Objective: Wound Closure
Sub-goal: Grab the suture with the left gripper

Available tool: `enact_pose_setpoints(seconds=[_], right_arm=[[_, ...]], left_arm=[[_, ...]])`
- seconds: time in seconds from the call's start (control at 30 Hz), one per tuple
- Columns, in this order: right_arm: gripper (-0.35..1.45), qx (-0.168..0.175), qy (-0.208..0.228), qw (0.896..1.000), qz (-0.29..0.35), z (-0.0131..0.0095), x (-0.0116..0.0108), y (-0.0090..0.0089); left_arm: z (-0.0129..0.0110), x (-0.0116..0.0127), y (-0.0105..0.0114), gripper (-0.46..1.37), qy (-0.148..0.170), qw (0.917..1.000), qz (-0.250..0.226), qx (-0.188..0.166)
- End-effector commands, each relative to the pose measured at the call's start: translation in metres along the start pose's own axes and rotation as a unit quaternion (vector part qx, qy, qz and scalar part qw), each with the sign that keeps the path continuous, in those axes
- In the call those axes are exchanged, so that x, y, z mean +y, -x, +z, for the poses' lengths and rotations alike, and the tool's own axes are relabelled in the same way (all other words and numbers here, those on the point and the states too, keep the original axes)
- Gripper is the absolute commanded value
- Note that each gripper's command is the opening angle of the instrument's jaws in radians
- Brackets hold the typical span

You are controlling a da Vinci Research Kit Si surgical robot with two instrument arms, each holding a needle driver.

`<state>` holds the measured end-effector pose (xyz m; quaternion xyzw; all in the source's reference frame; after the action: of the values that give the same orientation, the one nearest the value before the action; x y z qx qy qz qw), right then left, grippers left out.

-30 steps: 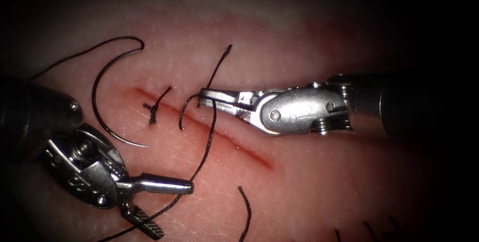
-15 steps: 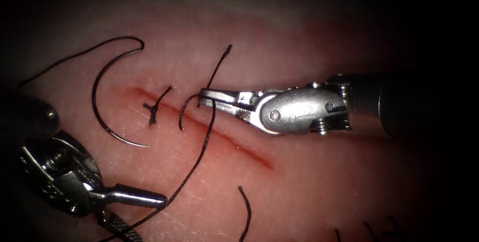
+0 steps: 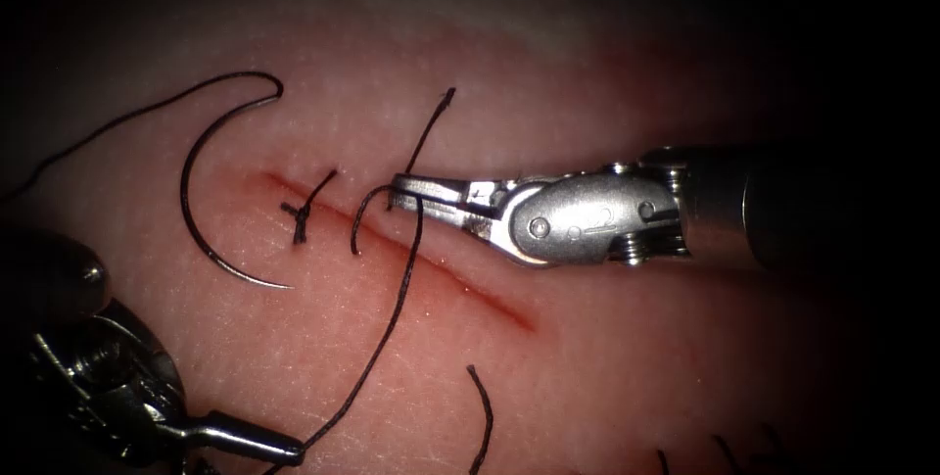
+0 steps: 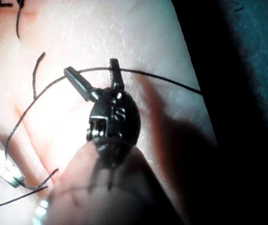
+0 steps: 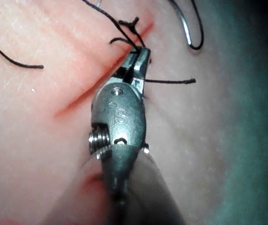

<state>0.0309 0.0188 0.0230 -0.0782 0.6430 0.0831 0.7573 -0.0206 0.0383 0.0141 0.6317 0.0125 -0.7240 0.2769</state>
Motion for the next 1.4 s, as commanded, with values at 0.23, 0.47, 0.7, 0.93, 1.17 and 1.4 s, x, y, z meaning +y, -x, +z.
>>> enact_pose_setpoints(seconds=[0.23,0.47,0.7,0.93,1.17,1.4], right_arm=[[-0.35,0.0,0.003,1.0,-0.001,0.0,-0.0001,0.0001],[-0.35,0.0,0.003,1.0,-0.001,-0.0001,-0.0003,0.0],[-0.35,0.0,0.002,1.0,0.002,-0.0001,-0.0004,-0.0001],[-0.35,0.0,0.002,1.0,0.005,-0.0003,-0.0009,-0.0005],[-0.35,0.0,0.0,1.0,0.008,-0.0008,-0.0013,-0.0009],[-0.35,-0.001,0.0,1.0,0.019,-0.0009,-0.0017,-0.0012]], left_arm=[[0.0009,-0.0004,-0.0015,0.21,0.008,0.9995,0.031,0.005],[0.0017,-0.0007,-0.0018,-0.35,0.032,0.9988,0.036,0.01],[0.0008,-0.0016,-0.0009,-0.35,0.061,0.9976,0.032,0.008],[-0.0009,-0.0035,-0.0009,-0.35,0.015,0.9996,0.025,0.003],[-0.0044,-0.0047,-0.0014,-0.35,-0.03,0.9994,0.015,-0.006],[-0.0085,-0.0065,-0.0017,-0.35,-0.082,0.9965,0.007,-0.012]])
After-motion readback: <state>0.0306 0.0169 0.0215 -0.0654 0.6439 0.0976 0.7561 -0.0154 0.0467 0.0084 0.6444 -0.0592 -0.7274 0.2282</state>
